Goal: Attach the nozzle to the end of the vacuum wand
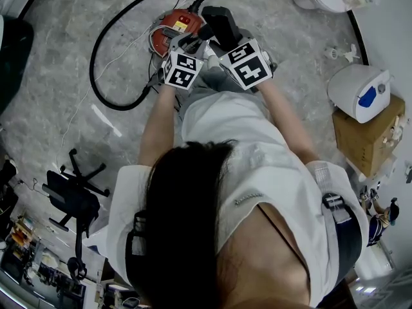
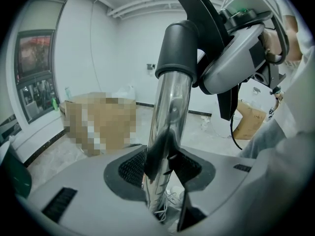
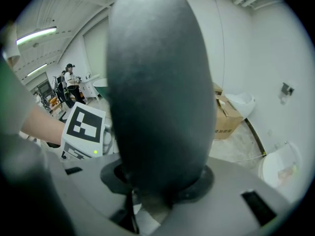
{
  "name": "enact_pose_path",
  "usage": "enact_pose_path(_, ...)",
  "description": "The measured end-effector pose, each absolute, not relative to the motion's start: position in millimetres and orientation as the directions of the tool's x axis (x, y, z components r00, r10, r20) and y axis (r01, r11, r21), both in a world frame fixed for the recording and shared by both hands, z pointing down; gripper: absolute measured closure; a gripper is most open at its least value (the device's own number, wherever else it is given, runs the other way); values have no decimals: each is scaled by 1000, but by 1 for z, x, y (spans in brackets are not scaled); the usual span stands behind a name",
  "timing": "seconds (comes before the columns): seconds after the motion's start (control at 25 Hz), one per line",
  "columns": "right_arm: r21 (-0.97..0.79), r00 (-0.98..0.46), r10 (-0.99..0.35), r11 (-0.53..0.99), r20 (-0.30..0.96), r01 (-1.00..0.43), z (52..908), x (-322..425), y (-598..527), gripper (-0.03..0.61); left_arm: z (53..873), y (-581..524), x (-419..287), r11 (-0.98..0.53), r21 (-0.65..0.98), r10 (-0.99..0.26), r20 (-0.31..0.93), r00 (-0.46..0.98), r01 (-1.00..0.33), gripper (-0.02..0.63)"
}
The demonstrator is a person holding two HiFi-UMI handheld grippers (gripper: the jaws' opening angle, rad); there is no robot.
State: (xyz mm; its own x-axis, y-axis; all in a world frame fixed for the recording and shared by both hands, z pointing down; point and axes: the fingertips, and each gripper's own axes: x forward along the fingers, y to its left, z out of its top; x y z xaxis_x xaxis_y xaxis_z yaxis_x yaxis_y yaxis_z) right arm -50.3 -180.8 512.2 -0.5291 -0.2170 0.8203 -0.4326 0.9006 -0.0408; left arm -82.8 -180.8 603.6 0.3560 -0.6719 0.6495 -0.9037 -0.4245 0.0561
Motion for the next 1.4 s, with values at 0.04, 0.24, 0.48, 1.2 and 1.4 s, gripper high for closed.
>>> enact_pose_path(0.04, -51, -529, -211, 898, 822, -437, 513, -50, -182, 407, 604, -182, -83, -422, 57, -670, 652, 354, -905, 460)
enact_pose_path(0.24, -126, -564, -179, 880, 806, -459, 513, -50, -183, 347, 605, -183, -81, -424, 60, -664, 658, 355, -904, 460)
enact_pose_path(0.48, -137, -606, -189, 882, 773, -450, 508, -53, -187, 314, 605, -183, -80, -428, 61, -657, 665, 357, -902, 460)
enact_pose_path(1.2, -274, -796, -202, 867, 570, -416, 470, -26, -189, 229, 608, -186, -80, -413, 60, -652, 677, 341, -909, 459)
enact_pose_path(1.4, -360, -846, -235, 826, 478, -433, 457, -14, -194, 218, 609, -188, -80, -409, 60, -651, 680, 337, -911, 459)
